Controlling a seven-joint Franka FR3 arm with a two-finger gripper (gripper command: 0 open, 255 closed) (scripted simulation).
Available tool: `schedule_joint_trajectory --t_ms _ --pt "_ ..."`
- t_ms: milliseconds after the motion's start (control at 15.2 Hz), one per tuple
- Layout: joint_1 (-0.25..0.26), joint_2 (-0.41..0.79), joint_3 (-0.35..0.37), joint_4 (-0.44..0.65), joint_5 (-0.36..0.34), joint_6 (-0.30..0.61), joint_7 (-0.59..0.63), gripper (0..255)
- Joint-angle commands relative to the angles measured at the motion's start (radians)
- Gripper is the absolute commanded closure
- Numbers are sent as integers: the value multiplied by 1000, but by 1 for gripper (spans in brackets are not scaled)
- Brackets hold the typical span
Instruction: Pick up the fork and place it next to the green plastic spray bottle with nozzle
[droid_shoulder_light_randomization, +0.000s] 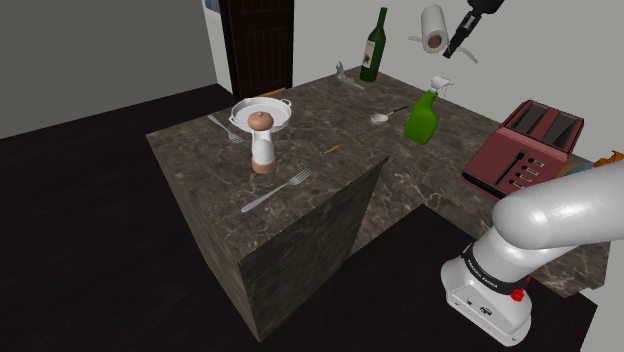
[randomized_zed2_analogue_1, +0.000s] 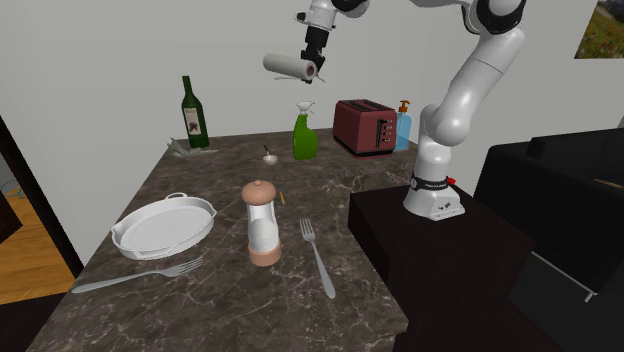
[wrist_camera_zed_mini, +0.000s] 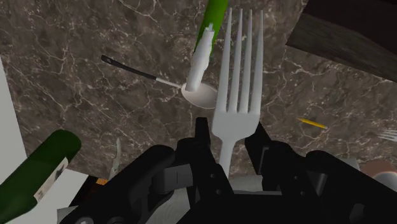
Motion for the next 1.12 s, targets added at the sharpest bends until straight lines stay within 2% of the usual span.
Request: schedule_joint_trajectory --t_ms 0,264,1056 --pt "8 -46 35 -35 -1 -9 46 255" --pt "29 -102 108 -83 9 -16 135 255" --pt "28 -114 106 -253 9 142 130 255"
